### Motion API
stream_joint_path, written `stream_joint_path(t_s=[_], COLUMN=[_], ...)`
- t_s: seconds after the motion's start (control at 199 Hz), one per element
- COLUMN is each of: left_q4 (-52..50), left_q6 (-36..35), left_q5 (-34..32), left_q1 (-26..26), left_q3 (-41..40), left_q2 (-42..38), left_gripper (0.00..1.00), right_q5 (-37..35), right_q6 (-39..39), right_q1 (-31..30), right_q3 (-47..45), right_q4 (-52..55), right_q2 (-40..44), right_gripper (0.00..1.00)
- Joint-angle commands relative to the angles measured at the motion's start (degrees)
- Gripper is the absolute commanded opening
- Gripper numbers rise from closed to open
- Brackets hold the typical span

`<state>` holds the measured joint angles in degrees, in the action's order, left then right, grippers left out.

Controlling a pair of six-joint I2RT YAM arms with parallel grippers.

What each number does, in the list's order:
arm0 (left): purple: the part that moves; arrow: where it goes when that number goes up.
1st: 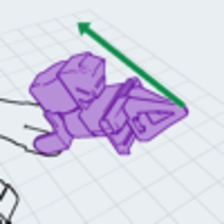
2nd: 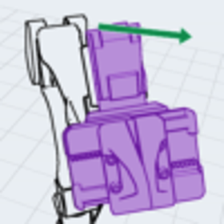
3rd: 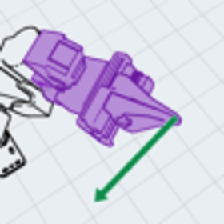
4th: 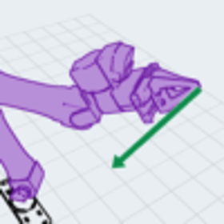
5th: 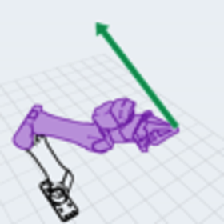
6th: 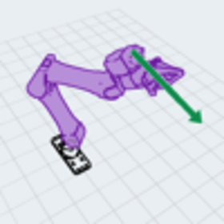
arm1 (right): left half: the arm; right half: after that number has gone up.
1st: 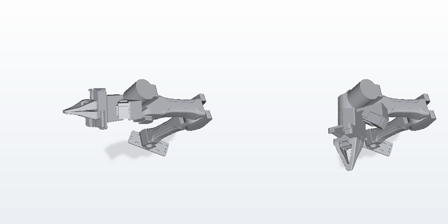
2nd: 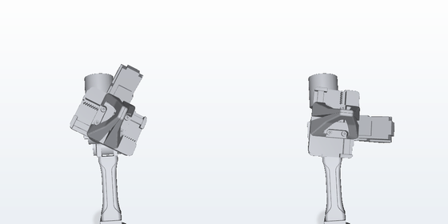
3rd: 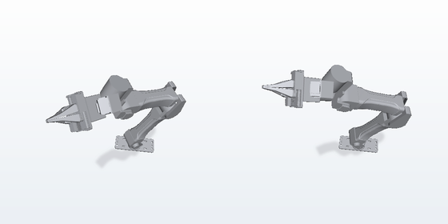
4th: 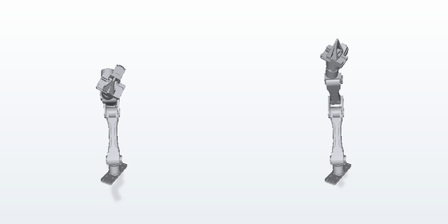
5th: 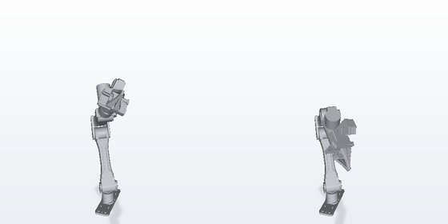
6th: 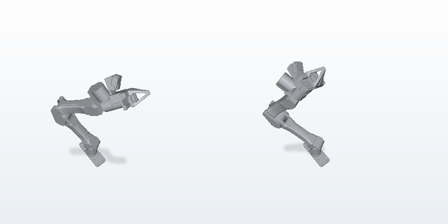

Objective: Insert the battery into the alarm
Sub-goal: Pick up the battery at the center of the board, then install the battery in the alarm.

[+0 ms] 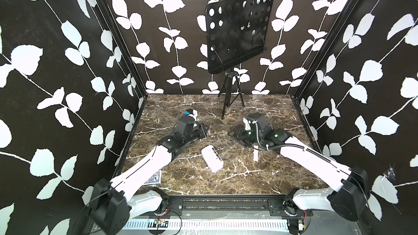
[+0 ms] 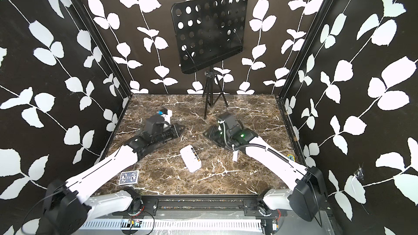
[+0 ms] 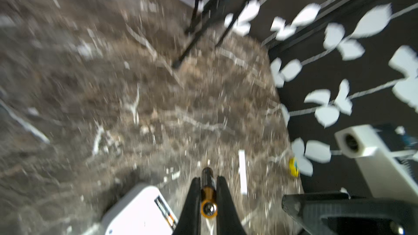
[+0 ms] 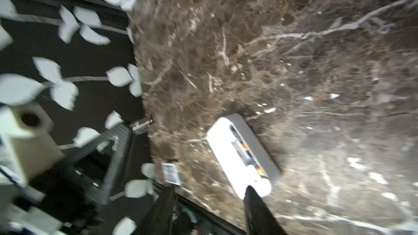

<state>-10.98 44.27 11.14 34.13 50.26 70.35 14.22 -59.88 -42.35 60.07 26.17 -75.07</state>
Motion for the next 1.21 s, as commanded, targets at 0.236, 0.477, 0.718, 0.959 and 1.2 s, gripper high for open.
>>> stream_joint_path(t_s=[0.236,0.477,0.718,0.959,1.2], left_q4=[-11.89,-14.41,-18.53,-20.53,-20.82], left_q6=[0.31,-0.36,-2.66,-2.82,-3.28], left_q5=[6.86,3.46,0.30,0.46,0.00], left_q1=[3.81,8.84,8.82,8.78,8.77], left_q3=[1.37,4.51,5.74,6.44,6.64], left_q2=[8.10,13.92,12.16,13.80,15.64], left_gripper=[0.00,0.00,0.00,0.00,0.00], right_q5=[-4.77,-5.19,-4.90,-4.79,-4.73], right_q6=[21.88,20.91,21.38,21.51,21.83], right_q1=[-10.83,-12.24,-13.17,-13.28,-13.40], right_q3=[-12.73,-12.67,-11.93,-11.72,-11.38], right_q4=[1.68,-2.21,-2.93,-3.39,-3.45], right_q2=[-1.74,-6.31,-8.35,-9.46,-10.43], right_gripper=[0.41,0.36,0.35,0.35,0.35])
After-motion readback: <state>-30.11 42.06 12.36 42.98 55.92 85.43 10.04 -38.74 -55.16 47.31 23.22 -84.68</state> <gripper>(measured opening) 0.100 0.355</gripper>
